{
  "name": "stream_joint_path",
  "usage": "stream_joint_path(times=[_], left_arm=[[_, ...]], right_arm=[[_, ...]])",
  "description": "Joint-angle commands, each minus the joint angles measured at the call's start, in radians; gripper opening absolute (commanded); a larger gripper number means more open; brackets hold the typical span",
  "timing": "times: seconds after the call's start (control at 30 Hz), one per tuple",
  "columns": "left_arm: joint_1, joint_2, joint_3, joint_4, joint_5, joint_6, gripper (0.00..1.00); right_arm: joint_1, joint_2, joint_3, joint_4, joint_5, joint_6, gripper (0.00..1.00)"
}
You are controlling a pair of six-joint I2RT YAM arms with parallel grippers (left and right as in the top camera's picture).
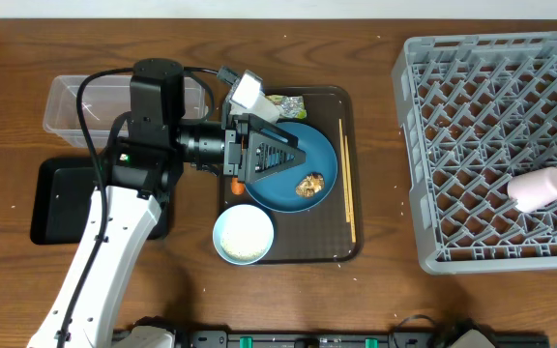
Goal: Sort waste into correct bins and load items into the dishwasher rack
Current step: 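Hand blue cup to right gripper and place it in the rack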
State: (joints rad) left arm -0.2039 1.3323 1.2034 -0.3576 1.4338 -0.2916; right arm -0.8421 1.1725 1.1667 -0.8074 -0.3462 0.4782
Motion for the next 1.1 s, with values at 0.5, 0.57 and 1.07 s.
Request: stream_joint_path(times=[0.5, 0.57, 1.07], left_arm=[[0.000, -0.003, -0.002, 0.000, 0.005, 0.009, 0.93], [0.000, -0.003, -0.002, 0.000, 0.005, 0.009, 0.93], [0.000, -0.003, -0.003, 0.000, 0.003, 0.037, 0.93]], right_arm=[[-0.145, 0.365, 0.001, 0.088, -0.095, 0.173, 0.59], [-0.145, 0.377, 0.001, 0.082, -0.126, 0.191, 0.67], [-0.116, 0.317, 0.111, 0.067, -0.535, 0.095, 0.72]])
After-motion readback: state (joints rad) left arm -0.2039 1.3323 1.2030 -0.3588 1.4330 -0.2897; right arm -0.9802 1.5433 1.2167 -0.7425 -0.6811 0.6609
